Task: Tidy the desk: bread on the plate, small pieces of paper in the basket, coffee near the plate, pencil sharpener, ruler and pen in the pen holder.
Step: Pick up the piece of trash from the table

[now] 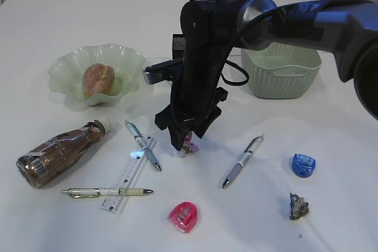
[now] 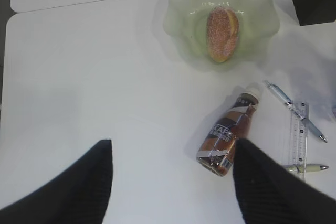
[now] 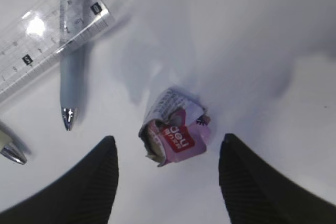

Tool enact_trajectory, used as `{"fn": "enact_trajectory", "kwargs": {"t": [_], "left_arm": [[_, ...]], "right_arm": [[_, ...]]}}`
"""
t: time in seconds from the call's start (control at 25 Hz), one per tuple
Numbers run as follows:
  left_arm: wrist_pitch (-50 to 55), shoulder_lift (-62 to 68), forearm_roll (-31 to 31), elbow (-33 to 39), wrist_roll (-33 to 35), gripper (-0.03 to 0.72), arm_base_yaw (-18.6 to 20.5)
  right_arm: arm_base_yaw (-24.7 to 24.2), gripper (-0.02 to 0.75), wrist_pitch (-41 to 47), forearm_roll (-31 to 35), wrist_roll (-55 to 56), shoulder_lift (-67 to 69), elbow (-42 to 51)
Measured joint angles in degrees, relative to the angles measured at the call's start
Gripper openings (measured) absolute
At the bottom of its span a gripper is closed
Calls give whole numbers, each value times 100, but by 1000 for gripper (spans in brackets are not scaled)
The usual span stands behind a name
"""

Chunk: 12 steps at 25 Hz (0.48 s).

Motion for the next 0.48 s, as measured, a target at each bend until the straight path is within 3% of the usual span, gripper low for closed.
{"fn": "enact_trajectory", "kwargs": {"t": [0.48], "left_arm": [[0,13,0,0,0,502,0]], "right_arm": [[0,479,-19,22,0,164,-14]]}}
